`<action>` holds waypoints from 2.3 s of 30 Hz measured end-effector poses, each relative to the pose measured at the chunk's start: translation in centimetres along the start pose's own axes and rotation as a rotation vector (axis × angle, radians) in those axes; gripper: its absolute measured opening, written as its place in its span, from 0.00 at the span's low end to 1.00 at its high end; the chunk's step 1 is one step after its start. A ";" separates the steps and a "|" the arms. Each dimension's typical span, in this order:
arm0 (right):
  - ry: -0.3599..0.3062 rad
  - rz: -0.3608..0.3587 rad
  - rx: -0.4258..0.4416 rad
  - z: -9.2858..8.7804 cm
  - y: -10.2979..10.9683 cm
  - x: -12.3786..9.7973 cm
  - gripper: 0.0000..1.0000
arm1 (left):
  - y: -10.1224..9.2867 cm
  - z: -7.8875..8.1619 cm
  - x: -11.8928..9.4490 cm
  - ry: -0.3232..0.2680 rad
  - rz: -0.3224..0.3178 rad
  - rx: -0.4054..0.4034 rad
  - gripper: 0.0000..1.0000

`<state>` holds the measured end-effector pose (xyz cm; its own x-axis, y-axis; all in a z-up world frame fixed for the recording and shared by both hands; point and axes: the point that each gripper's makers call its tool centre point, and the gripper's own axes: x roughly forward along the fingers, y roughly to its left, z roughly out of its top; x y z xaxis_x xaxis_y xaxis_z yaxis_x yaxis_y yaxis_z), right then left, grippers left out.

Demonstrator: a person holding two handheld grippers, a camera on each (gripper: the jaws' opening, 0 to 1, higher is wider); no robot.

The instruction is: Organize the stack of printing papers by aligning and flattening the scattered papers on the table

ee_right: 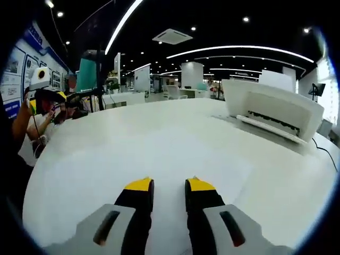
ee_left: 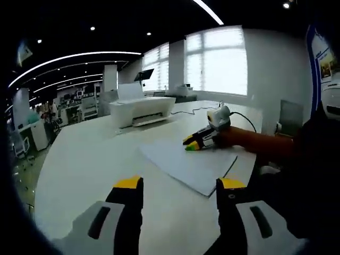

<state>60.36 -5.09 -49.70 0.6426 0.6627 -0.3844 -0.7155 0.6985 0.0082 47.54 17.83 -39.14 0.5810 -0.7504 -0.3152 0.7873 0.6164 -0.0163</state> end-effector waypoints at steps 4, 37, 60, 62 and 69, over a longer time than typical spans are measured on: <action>0.000 0.004 0.000 0.0 0.1 0.0 0.21 | 0.2 0.2 -1.3 -0.007 0.018 0.004 0.60; -0.120 0.023 -0.020 4.4 1.5 -4.1 0.41 | 0.7 -0.1 -6.4 -0.068 0.079 -0.040 0.61; -0.185 0.112 -0.061 7.1 7.2 -9.9 0.62 | 0.8 -0.9 -6.3 -0.063 0.086 -0.037 0.65; -0.184 0.107 -0.070 7.1 7.5 -10.4 0.62 | 0.7 -0.9 -6.2 -0.062 0.085 -0.035 0.65; -0.181 0.077 -0.095 7.3 7.5 -12.7 0.62 | 0.5 -0.8 -6.2 -0.064 0.085 -0.029 0.65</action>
<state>48.81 -6.30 -38.02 0.6173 0.7571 -0.2139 -0.7818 0.6207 -0.0595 44.22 22.98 -38.01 0.6580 -0.7085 -0.2550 0.7291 0.6841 -0.0196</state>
